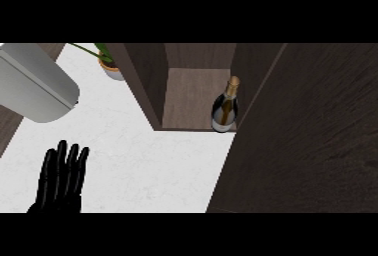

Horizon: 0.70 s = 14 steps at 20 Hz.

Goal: Pick up the wine, place it into the cabinet and close the cabinet

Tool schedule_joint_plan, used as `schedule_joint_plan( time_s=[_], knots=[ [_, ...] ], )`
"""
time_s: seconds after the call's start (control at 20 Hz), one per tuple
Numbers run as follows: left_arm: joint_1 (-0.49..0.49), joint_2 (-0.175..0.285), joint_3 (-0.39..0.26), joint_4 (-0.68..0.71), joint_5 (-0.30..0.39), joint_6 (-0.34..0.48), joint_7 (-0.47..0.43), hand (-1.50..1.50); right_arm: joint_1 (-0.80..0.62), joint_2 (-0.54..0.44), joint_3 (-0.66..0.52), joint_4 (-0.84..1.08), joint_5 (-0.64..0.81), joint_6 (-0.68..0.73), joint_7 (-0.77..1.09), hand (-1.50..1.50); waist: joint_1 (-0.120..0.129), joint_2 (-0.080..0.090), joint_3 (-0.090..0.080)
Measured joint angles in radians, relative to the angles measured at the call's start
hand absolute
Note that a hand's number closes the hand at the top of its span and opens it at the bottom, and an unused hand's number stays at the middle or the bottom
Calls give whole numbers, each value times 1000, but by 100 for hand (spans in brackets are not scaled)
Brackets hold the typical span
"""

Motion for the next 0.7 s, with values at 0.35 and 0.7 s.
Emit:
schedule_joint_plan(
  time_s=[0.35, 0.7],
  knots=[
    [92, 77, 108, -47, 87, -104, -22, -150, -140, 99, 73, 56, 30, -97, 101, 150, 14, 2, -1],
    [163, 148, 237, -57, 182, -230, -44, -150, -382, 116, 186, 146, 50, -334, 128, 150, 25, 3, -2]
  ],
)
